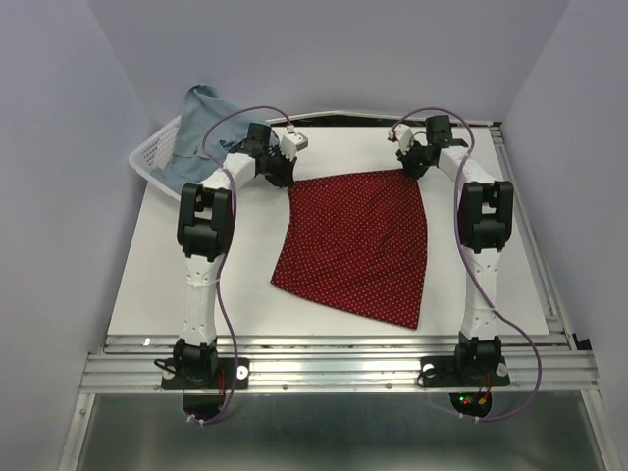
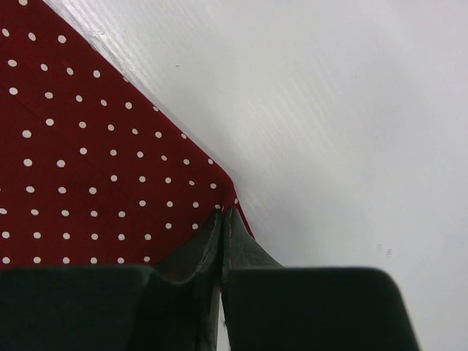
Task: Fold and stack the skirts
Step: Fold the skirt
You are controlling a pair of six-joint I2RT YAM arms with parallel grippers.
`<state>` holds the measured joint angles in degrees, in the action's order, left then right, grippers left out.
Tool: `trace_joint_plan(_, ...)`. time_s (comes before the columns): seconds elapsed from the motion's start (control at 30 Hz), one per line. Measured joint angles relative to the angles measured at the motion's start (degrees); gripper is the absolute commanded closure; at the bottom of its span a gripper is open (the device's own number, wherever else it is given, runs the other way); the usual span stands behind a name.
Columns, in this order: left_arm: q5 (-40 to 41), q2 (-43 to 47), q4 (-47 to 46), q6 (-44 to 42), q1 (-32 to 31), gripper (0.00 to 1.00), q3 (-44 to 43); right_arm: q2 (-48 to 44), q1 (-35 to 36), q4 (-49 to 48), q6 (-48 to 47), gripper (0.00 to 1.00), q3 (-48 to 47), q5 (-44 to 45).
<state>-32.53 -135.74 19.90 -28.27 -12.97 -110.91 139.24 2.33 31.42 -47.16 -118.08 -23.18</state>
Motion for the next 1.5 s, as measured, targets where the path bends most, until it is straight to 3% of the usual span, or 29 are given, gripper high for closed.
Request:
trace_joint_plan(0.23,0.7,4.5,0.0,-2.1,0.0,1.0,2.1,-1.8,0.0,-0.3,0.9,0.99,-0.5,0.7)
trace_joint_plan(0.47,1.0,21.2,-3.0,-8.0,-0.1,1.0,14.3,-17.2,0.0,1.5,-0.1,0.99,5.7,-0.2)
trace_joint_plan(0.73,-1.2,41.7,-7.4,-18.5,-0.1,1.0,36.8,-39.8,1.3,5.2,-3.8,0.99,25.1,-3.2)
trace_joint_plan(1.0,-4.2,65.2,-8.8,-29.4,-1.1,1.0,63.7,-58.2,7.5,5.1,-5.2,0.99,57.0,-3.1)
trace_joint_plan(1.07,-3.9,69.9,-9.1,-30.9,-3.1,1.0,70.2,-60.6,8.5,5.5,-5.2,0.99,61.2,-2.8)
trace_joint_plan(1.2,-1.2,69.8,-9.8,-32.1,-8.5,1.0,77.4,-61.5,9.7,4.5,-4.4,0.99,66.5,-2.0)
trace_joint_plan(1.37,0.6,64.6,-10.6,-31.2,-11.0,1.0,77.9,-57.6,9.8,3.2,-2.9,0.99,66.6,-1.4)
trace_joint_plan(1.43,0.8,62.7,-10.0,-31.0,-11.1,0.98,76.7,-56.2,9.8,3.3,-2.6,0.93,66.5,-1.5)
trace_joint_plan(1.47,0.9,62.0,-9.5,-31.0,-11.2,0.9,75.9,-55.9,9.8,3.3,-2.6,0.83,66.5,-1.5)
trace_joint_plan(1.5,0.9,61.6,-8.3,-31.2,-11.3,0.69,74.7,-55.9,9.8,3.9,-2.6,0.7,66.4,-1.7)
